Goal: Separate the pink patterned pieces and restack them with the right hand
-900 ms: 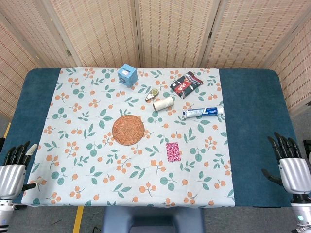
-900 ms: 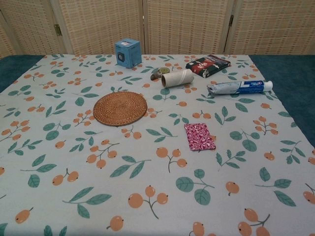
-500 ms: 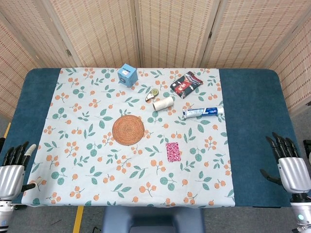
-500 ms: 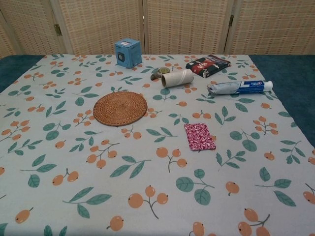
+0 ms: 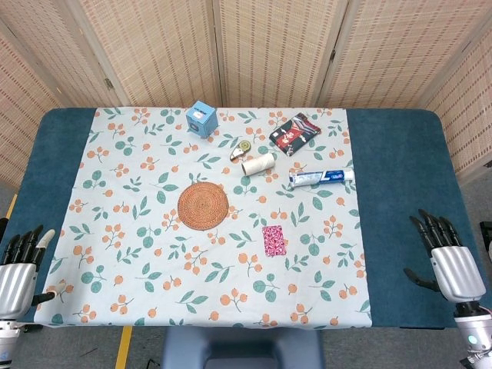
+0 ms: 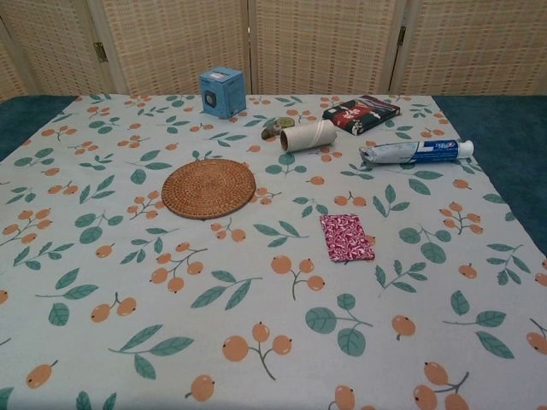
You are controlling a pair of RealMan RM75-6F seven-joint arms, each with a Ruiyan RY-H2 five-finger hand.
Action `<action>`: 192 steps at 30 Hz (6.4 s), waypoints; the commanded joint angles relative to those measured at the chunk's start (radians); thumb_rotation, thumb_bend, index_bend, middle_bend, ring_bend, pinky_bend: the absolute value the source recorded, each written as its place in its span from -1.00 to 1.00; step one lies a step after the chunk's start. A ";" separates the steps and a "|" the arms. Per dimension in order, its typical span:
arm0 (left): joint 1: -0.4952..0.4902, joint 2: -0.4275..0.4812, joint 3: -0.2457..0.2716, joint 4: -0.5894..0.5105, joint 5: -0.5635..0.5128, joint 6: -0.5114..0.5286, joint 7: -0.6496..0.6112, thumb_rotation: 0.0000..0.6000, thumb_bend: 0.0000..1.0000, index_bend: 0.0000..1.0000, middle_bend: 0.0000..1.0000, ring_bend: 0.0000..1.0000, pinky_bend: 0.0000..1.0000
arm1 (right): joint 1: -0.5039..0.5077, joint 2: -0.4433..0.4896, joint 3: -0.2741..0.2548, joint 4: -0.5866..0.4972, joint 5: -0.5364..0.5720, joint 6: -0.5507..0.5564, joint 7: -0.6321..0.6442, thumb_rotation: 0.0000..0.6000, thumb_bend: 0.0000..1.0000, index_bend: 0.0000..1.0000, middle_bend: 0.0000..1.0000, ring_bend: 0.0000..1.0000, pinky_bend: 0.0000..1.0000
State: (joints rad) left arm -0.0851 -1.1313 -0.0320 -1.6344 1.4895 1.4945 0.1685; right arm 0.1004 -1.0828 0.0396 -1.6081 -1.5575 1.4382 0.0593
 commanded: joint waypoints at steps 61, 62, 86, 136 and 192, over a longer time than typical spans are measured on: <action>0.023 -0.019 0.013 0.075 0.002 -0.003 -0.115 1.00 -0.66 -0.82 -0.99 -0.84 -1.00 | 0.600 -0.367 0.059 -0.033 0.566 -0.641 -0.383 -0.20 -0.58 -0.53 -1.00 -1.00 -1.00; 0.024 -0.020 0.013 0.078 0.002 -0.003 -0.117 1.00 -0.66 -0.82 -0.99 -0.84 -1.00 | 0.605 -0.374 0.057 -0.030 0.573 -0.640 -0.389 -0.21 -0.58 -0.52 -1.00 -1.00 -1.00; 0.031 -0.028 0.017 0.108 -0.007 -0.015 -0.150 1.00 -0.66 -0.80 -0.99 -0.85 -1.00 | 0.660 -0.453 0.027 0.024 0.649 -0.626 -0.456 -0.21 -0.58 -0.53 -1.00 -1.00 -1.00; 0.034 -0.025 0.018 0.088 -0.016 -0.023 -0.121 1.00 -0.66 -0.79 -0.99 -0.85 -1.00 | 0.639 -0.397 0.048 0.074 0.663 -0.598 -0.437 -0.22 -0.58 -0.53 -1.00 -1.00 -1.00; 0.034 -0.036 0.028 0.104 -0.015 -0.041 -0.134 1.00 -0.66 -0.79 -0.99 -0.84 -1.00 | 0.569 -0.322 -0.064 -0.027 0.596 -0.540 -0.466 -0.22 -0.58 -0.52 -0.99 -1.00 -1.00</action>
State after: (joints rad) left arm -0.0507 -1.1676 -0.0043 -1.5301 1.4750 1.4536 0.0350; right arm 0.6704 -1.4047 -0.0227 -1.6347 -0.9598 0.8994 -0.4055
